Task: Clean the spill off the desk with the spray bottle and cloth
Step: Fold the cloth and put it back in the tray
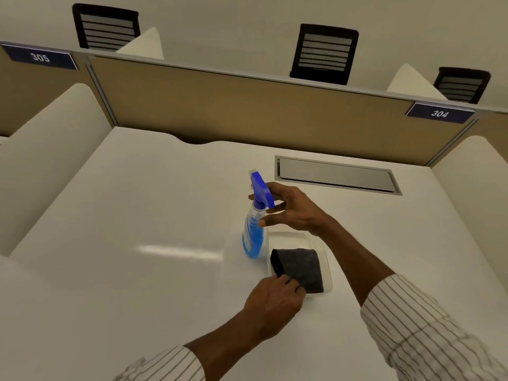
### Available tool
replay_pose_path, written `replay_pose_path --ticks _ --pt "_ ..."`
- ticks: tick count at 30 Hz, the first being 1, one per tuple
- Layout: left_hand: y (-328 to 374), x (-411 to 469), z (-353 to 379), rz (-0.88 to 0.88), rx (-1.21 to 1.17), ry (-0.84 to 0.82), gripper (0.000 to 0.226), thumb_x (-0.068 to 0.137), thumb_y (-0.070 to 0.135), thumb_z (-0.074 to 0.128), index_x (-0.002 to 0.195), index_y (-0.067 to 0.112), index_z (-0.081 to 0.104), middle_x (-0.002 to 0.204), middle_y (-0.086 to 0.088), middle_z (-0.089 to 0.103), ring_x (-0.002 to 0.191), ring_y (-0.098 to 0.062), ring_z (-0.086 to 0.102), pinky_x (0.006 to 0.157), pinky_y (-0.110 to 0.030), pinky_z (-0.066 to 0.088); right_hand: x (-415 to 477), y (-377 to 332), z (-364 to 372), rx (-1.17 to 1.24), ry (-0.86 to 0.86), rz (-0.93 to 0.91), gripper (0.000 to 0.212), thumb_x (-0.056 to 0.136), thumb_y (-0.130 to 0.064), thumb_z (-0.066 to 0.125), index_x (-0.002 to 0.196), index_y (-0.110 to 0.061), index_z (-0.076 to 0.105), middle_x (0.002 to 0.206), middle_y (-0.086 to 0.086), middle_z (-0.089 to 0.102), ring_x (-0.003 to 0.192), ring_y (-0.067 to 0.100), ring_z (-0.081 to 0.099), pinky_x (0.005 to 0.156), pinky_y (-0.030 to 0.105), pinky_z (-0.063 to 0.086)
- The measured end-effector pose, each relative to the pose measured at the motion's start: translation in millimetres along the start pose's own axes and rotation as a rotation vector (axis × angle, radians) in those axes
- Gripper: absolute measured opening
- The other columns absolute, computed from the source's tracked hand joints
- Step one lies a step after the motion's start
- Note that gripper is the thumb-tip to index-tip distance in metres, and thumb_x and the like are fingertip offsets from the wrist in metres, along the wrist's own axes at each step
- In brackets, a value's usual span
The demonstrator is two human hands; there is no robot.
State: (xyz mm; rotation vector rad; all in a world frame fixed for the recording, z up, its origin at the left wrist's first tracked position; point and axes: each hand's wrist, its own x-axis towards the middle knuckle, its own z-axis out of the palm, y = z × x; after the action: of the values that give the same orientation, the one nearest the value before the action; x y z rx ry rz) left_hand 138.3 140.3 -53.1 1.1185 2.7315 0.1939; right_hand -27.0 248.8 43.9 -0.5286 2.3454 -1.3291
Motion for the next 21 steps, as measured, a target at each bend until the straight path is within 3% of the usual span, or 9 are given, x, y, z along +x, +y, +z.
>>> replay_pose_path --ticks 3,5,8,10,13,14,17,21 --pt "0.4 2.6 7.8 0.033 0.03 -0.014 0.048 0.083 0.024 0.091 0.122 0.008 0.069 0.11 -0.013 0.077 0.091 -0.025 0.075 0.083 -0.038 0.064 5.0 3.7 6.0 0.035 -0.023 0.002 0.072 0.08 -0.015 0.087 0.142 -0.014 0.05 0.133 0.003 0.069 0.119 0.021 0.067 0.095 0.035 0.06" --pt "0.4 4.3 13.2 0.052 0.042 -0.01 0.053 0.07 0.031 0.1 0.112 0.013 0.074 0.097 -0.007 0.078 0.078 -0.019 0.076 0.071 -0.033 0.065 8.2 5.7 9.8 0.009 -0.033 -0.002 0.062 0.081 -0.017 0.086 0.137 -0.014 0.058 0.13 0.003 0.071 0.119 0.023 0.067 0.1 0.04 0.058" --pt "-0.7 5.6 18.5 0.054 0.026 0.018 0.056 0.063 0.033 0.103 0.107 0.015 0.076 0.091 -0.005 0.078 0.072 -0.017 0.076 0.066 -0.031 0.066 12.7 5.1 12.2 -0.018 -0.022 0.007 0.044 0.084 -0.012 0.082 0.125 -0.012 0.068 0.127 0.006 0.072 0.116 0.024 0.067 0.104 0.045 0.055" --pt "0.6 5.9 14.5 0.035 0.032 0.022 0.056 0.068 0.03 0.101 0.113 0.012 0.074 0.098 -0.008 0.079 0.079 -0.021 0.077 0.072 -0.034 0.066 13.8 4.8 14.1 -0.042 0.037 0.002 0.039 0.083 -0.015 0.084 0.12 -0.013 0.07 0.122 0.005 0.074 0.112 0.023 0.068 0.104 0.048 0.056" --pt "3.3 6.1 8.6 0.007 0.018 0.016 0.051 0.094 0.019 0.081 0.138 0.004 0.059 0.129 -0.02 0.07 0.109 -0.034 0.073 0.098 -0.046 0.059 9.9 1.9 12.8 -0.092 0.194 -0.011 0.044 0.078 -0.03 0.087 0.117 -0.015 0.073 0.113 0.0 0.076 0.103 0.018 0.071 0.1 0.046 0.058" --pt "2.8 5.6 8.1 0.007 0.018 0.029 0.052 0.094 0.019 0.081 0.139 0.004 0.058 0.13 -0.02 0.069 0.111 -0.035 0.072 0.099 -0.046 0.058 6.7 -1.9 9.7 -0.111 0.262 -0.025 0.048 0.075 -0.036 0.088 0.116 -0.015 0.074 0.111 0.0 0.077 0.1 0.016 0.071 0.096 0.044 0.06" --pt "-0.8 2.6 14.5 0.019 0.033 0.047 0.058 0.067 0.028 0.102 0.116 0.012 0.073 0.101 -0.009 0.079 0.079 -0.021 0.077 0.073 -0.034 0.066 -7.3 -20.9 -5.7 -0.151 0.466 -0.106 0.058 0.069 -0.046 0.089 0.113 -0.011 0.074 0.101 0.001 0.078 0.088 0.016 0.073 0.084 0.035 0.064" --pt "-2.9 5.9 18.7 0.036 0.008 0.114 0.057 0.051 0.034 0.108 0.096 0.018 0.077 0.078 -0.001 0.077 0.058 -0.014 0.072 0.059 -0.026 0.063 -26.4 -37.3 -25.1 -0.3 0.736 -0.217 0.053 0.073 -0.052 0.086 0.106 -0.012 0.075 0.091 -0.003 0.078 0.075 0.01 0.07 0.073 0.022 0.061"
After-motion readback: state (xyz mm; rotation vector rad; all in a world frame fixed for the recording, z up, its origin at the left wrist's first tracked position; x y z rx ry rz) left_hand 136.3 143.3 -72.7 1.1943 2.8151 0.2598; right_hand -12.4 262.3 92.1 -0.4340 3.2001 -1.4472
